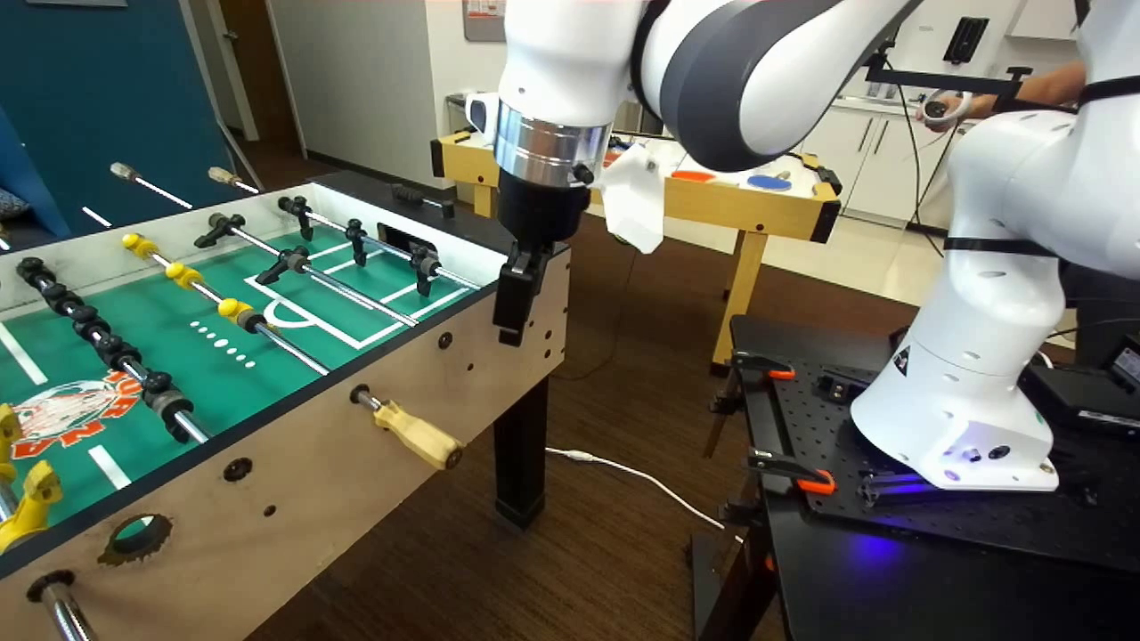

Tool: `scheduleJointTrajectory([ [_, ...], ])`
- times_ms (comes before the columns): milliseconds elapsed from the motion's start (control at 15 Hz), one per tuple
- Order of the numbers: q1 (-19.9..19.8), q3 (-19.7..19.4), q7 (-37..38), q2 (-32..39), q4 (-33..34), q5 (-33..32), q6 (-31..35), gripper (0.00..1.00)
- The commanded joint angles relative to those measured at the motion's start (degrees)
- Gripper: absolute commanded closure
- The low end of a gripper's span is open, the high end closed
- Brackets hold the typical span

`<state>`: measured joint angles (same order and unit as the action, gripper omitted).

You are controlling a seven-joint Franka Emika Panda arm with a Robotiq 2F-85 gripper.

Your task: Rotate the lest yellow rod

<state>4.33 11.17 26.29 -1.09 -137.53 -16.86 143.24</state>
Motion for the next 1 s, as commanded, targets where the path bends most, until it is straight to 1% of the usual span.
scheduleJointTrajectory([
  [0,1.6,-0.6,0.8,1.0,0.9,-1.9,-2.1,0.0],
  [133,3.1,0.3,5.1,2.7,2.1,-8.5,-6.2,0.0],
  [267,5.4,1.2,9.2,5.4,3.4,-14.3,-10.5,0.0],
  [467,9.6,1.7,14.0,9.8,5.5,-20.6,-16.0,0.0],
  [600,12.3,1.7,16.3,13.4,7.0,-25.1,-17.8,0.0],
  [733,14.7,1.3,17.8,16.9,8.1,-30.8,-17.8,0.0],
  [933,17.4,0.6,18.7,22.1,9.6,-41.0,-17.5,0.0],
])
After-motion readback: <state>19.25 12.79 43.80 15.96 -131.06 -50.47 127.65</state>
